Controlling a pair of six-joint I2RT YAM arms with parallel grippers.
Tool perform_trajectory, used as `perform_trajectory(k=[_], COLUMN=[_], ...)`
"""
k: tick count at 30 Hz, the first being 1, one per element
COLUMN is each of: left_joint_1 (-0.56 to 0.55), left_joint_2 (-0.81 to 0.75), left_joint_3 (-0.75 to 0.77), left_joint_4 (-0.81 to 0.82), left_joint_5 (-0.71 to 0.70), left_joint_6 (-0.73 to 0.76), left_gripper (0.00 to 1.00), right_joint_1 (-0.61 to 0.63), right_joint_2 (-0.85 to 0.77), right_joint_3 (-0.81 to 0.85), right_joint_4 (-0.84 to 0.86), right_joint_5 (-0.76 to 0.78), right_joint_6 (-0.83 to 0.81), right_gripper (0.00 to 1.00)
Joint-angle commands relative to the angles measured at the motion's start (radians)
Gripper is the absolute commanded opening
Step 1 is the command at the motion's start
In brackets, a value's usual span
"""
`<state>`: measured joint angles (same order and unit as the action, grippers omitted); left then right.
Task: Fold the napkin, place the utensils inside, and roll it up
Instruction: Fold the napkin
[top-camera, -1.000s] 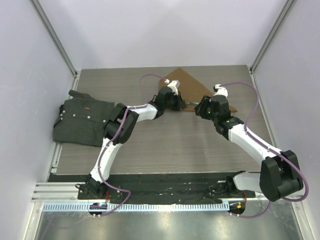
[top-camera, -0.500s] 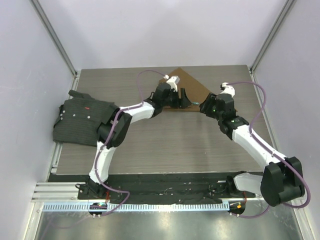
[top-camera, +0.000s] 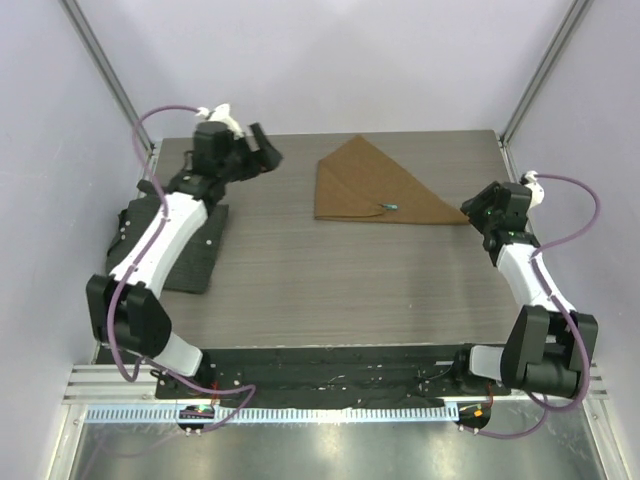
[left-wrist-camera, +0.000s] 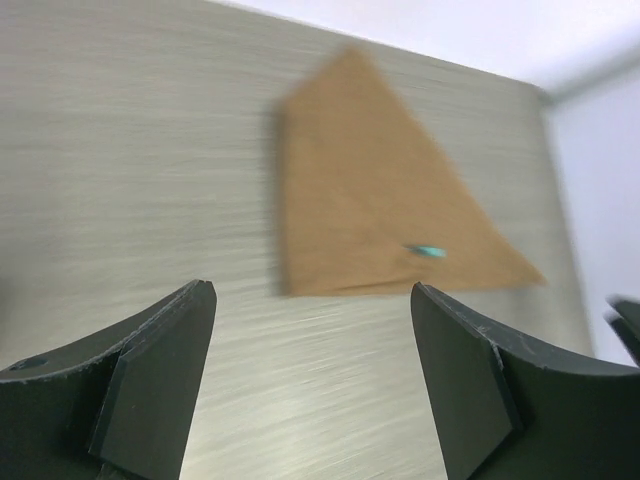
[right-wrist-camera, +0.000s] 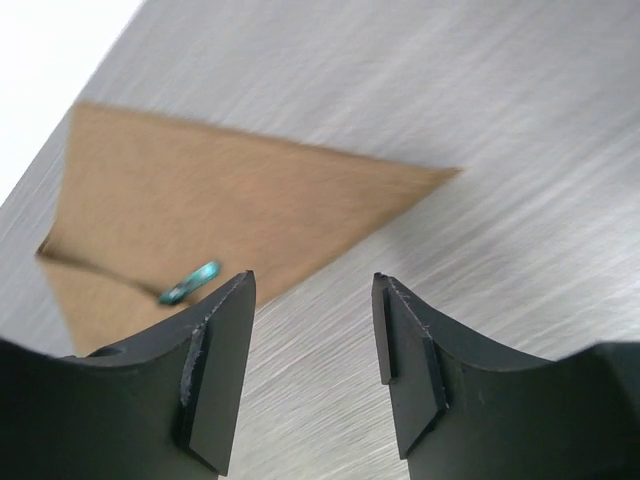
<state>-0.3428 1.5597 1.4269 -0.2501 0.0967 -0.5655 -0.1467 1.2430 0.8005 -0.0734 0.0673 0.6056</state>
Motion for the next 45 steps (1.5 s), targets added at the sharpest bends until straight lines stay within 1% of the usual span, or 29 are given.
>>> perform_trajectory(k=[1,3,5,8,13,21,34,45], left_joint_1=[0.122,0.154,0.163,0.166,0.182,0.182,0.183,0.182], left_joint_2=[-0.084,-0.11,-0.113,-0.099,-0.063,-0.07,-0.064,-0.067], left_joint_3=[-0.077,-0.102,-0.105,-0.109,-0.112,-0.131,-0.132,-0.134], left_joint_4=[-0.261,-0.282,-0.302,-0.29,-0.288,-0.287,-0.278,-0.278], left_joint_5=[0.021,0.026,0.038,0.022,0.051,0.043,0.064,0.069], left_joint_6=[0.065,0.097,0.148,0.183,0.174,0.174,0.168,0.167], left_gripper=[0.84,0.84,0.85,0.85,0.84,0.85,0.84,0.84], right_joint_1=[-0.103,-0.123,-0.139,-0.142,-0.146,-0.148,-0.156,-0.157], right_joint_2=[0.065,0.097,0.151,0.226,0.317,0.421,0.466,0.498], right_joint_3=[-0.044,-0.053,-0.049,-0.035,-0.027,0.003,0.003,0.032], right_joint_4=[0.105,0.141,0.175,0.211,0.277,0.339,0.366,0.322], right_joint_5=[-0.116,-0.138,-0.15,-0.144,-0.133,-0.169,-0.146,-0.104], right_joint_6=[0.095,0.115,0.137,0.158,0.191,0.21,0.207,0.189], right_gripper=[0.56,0.55,0.52,0.49,0.46,0.43,0.42,0.4])
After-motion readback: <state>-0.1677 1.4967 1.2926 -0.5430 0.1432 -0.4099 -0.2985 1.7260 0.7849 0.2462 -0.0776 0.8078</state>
